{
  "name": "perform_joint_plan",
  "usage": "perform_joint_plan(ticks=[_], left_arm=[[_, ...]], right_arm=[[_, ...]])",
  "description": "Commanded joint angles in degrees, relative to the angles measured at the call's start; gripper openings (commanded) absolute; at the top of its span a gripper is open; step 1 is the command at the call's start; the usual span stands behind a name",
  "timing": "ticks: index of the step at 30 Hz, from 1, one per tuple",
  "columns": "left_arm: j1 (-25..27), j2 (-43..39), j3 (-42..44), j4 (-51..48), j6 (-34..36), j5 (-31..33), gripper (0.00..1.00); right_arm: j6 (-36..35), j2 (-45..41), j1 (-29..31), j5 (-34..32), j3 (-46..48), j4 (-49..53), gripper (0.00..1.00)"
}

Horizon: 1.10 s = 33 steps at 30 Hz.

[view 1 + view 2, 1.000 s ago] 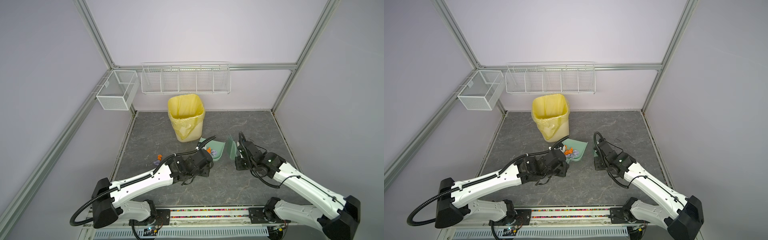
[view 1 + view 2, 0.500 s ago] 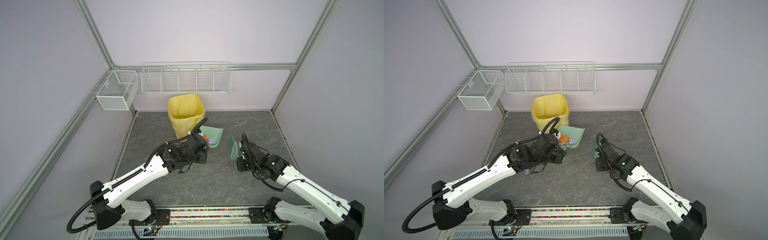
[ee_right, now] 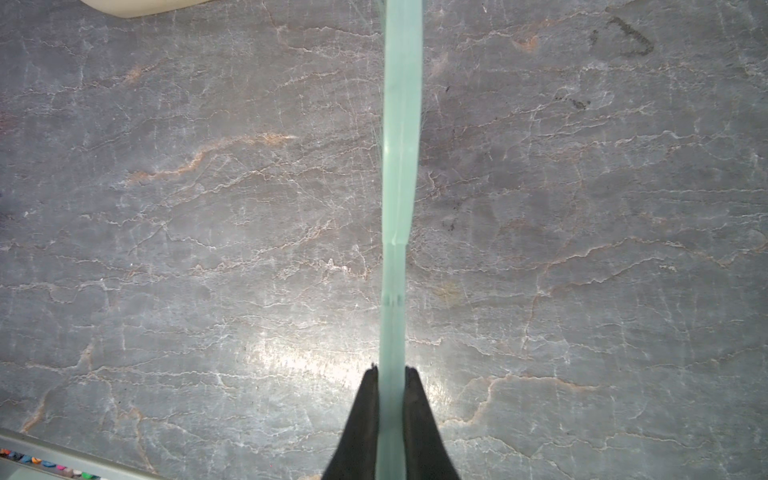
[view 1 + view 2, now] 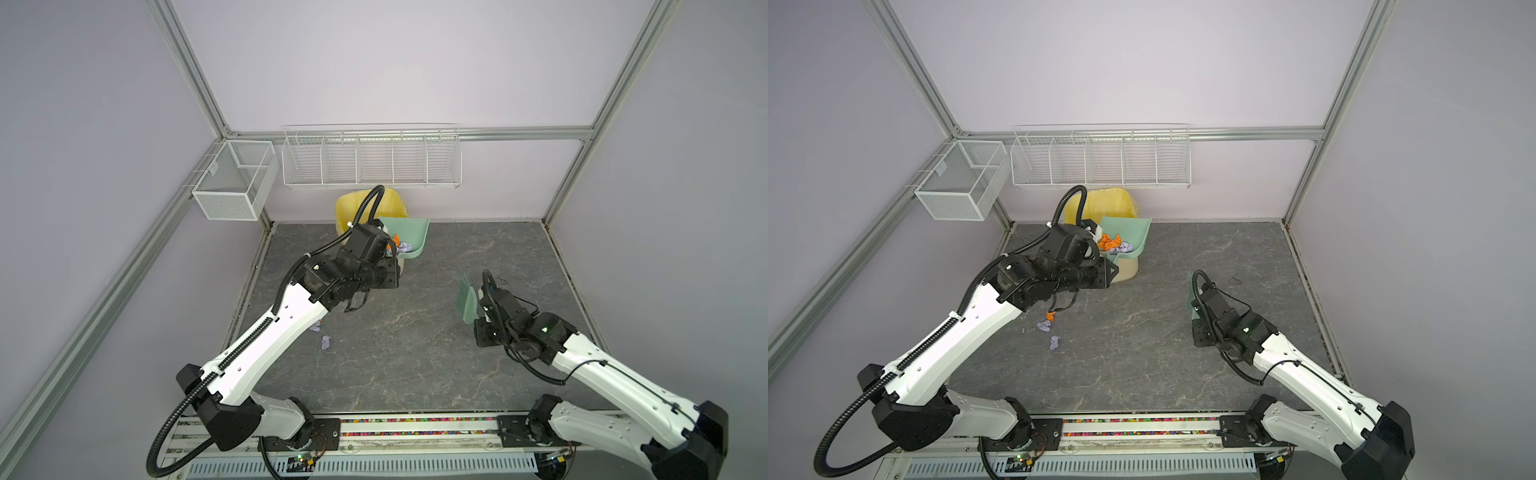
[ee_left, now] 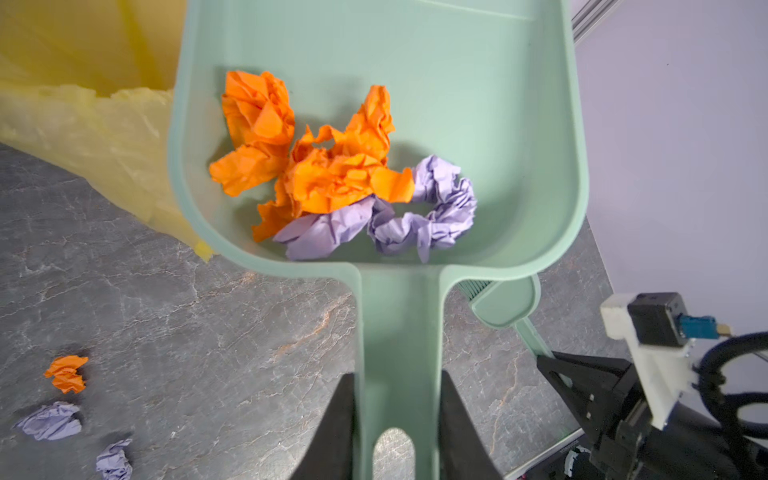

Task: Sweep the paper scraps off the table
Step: 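Lift the loaded dustpan and carry it to the yellow bin with the left gripper, then tilt the dustpan over the yellow bin with the left gripper to empty it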

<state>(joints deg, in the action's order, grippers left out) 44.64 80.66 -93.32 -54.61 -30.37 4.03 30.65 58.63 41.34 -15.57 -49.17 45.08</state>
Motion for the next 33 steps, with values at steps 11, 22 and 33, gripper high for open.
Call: perform_joint_plan(ticks=[11, 22, 33], left_arm=[[-10.0, 5.7, -6.5, 0.1, 2.2, -13.7, 0.0], [-18.8, 5.1, -0.4, 12.9, -6.2, -30.7, 0.0], [-23.2, 3.0, 8.1, 26.7, -16.3, -41.5, 0.0]], right_arm=[[0.5, -0.2, -0.3, 0.0, 0.7, -1.7, 0.07], [0.2, 0.0, -0.2, 0.2, 0.7, -1.5, 0.07], [-0.2, -0.2, -0.3, 0.4, 0.6, -1.5, 0.07]])
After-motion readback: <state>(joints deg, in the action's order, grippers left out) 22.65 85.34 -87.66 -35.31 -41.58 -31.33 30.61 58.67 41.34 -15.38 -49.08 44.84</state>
